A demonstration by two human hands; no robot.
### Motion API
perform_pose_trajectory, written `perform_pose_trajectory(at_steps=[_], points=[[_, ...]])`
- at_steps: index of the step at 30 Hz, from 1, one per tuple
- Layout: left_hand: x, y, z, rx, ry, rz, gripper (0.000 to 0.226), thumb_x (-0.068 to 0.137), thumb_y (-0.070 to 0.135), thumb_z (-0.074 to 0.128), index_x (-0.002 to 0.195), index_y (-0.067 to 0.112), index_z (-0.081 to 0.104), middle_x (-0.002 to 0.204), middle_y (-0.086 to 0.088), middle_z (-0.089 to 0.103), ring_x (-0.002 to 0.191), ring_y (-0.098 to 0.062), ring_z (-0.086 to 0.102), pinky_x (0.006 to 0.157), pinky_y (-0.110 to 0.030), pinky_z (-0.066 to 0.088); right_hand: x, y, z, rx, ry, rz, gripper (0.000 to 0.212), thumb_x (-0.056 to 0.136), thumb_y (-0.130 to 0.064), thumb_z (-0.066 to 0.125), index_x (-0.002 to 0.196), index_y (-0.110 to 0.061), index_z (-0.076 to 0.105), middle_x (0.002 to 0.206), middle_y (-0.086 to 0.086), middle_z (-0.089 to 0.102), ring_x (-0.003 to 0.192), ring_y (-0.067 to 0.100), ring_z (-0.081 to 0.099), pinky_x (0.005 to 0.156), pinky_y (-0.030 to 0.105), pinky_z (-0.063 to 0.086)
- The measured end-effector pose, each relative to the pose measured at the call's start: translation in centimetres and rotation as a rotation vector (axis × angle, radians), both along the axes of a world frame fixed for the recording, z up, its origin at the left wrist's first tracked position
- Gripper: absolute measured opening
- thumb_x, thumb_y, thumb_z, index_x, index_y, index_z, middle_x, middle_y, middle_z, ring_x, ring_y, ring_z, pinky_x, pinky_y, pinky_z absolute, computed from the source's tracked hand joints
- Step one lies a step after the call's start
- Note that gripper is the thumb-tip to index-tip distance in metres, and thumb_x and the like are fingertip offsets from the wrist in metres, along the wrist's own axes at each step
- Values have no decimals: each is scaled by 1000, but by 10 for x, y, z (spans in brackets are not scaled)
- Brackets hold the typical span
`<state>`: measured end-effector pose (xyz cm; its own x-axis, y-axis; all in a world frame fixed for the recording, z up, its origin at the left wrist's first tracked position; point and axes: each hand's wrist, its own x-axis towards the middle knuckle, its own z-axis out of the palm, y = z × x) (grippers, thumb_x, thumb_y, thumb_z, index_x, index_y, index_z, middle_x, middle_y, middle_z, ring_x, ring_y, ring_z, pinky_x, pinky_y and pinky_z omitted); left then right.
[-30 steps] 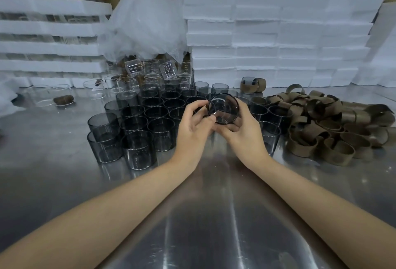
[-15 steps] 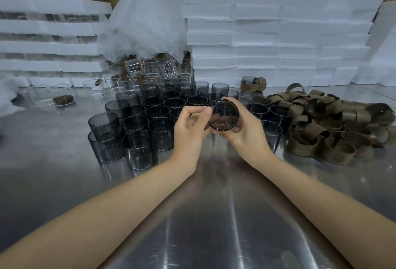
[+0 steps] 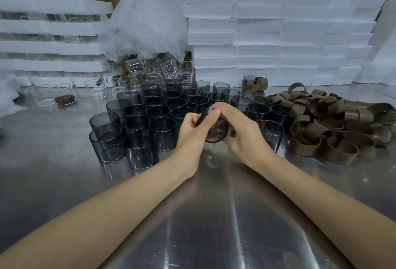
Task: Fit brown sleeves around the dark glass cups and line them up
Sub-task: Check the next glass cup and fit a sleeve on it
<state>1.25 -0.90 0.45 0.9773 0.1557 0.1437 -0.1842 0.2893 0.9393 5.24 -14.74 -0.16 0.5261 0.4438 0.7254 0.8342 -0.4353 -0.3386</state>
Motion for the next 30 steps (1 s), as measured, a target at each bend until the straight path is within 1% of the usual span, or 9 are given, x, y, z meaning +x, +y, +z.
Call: perform_pose_trajectory(at_steps=[3, 6, 9, 11, 13, 17, 21, 26, 30], points=[[-1, -2, -1, 87, 25, 43, 68, 48, 55, 78, 93, 19, 41, 91, -4, 55, 83, -18, 57, 78, -35, 49, -1, 3, -2, -3, 10, 3, 55, 81, 7, 70, 132, 1, 51, 129, 11, 57, 118, -4, 43, 102, 5, 31], [-1, -2, -2, 179, 6, 73, 70, 44, 52, 81, 96, 31, 39, 103, -3, 56, 93, -15, 60, 84, -29, 52, -3, 5, -3, 22, 72, 8, 55, 82, 6, 70, 133, -3, 51, 127, 4, 58, 114, -4, 48, 97, 4, 34], [-1, -3, -3, 213, -52, 75, 70, 50, 34, 88, 101, 32, 39, 117, -8, 56, 102, -15, 62, 92, -31, 53, -5, 5, -3, 80, 173, 3, 60, 80, 2, 72, 135, -7, 51, 121, -8, 57, 108, -13, 51, 86, 1, 38], [-1, -4, -3, 235, -103, 88, 70, 56, 21, 88, 107, 29, 41, 118, -7, 57, 100, -11, 64, 92, -27, 52, -6, 7, -3, 156, 228, 13, 61, 77, 1, 74, 134, -9, 54, 113, -15, 60, 99, -20, 54, 79, 0, 39], [-1, -5, -4, 219, -140, 86, 69, 64, 6, 88, 113, 25, 43, 117, -5, 59, 96, -6, 65, 88, -22, 53, -7, 8, -1, 227, 284, 33, 58, 76, 2, 73, 129, -14, 57, 107, -20, 65, 96, -14, 60, 80, 3, 43], [0, -7, -4, 153, -182, 48, 65, 74, -8, 77, 126, 18, 49, 120, -3, 61, 100, -5, 66, 80, -14, 50, -7, 7, 2, 334, 411, 90, 54, 78, 4, 68, 124, -21, 61, 105, -13, 72, 94, 5, 69, 85, 19, 52], [0, -6, -3, 172, -220, 50, 62, 79, -6, 73, 132, 18, 51, 122, -1, 63, 104, -5, 66, 84, -15, 49, -6, 6, 4, 420, 459, 134, 55, 79, 3, 70, 114, -39, 61, 102, -17, 72, 87, 5, 70, 76, 13, 51], [1, -2, -4, 171, -232, 21, 55, 88, 0, 65, 137, 22, 52, 121, 6, 65, 104, 4, 64, 85, -13, 48, -7, 5, 7, 505, 523, 202, 55, 76, 3, 77, 112, -36, 61, 103, -17, 72, 88, 9, 71, 76, 17, 54], [0, -2, -2, 100, -225, 27, 44, 87, 14, 61, 129, 28, 59, 120, 2, 68, 112, -9, 64, 100, -29, 48, -7, 4, 8, 526, 537, 229, 56, 74, 8, 77, 115, -27, 61, 103, -16, 73, 93, 7, 71, 76, 15, 53]])
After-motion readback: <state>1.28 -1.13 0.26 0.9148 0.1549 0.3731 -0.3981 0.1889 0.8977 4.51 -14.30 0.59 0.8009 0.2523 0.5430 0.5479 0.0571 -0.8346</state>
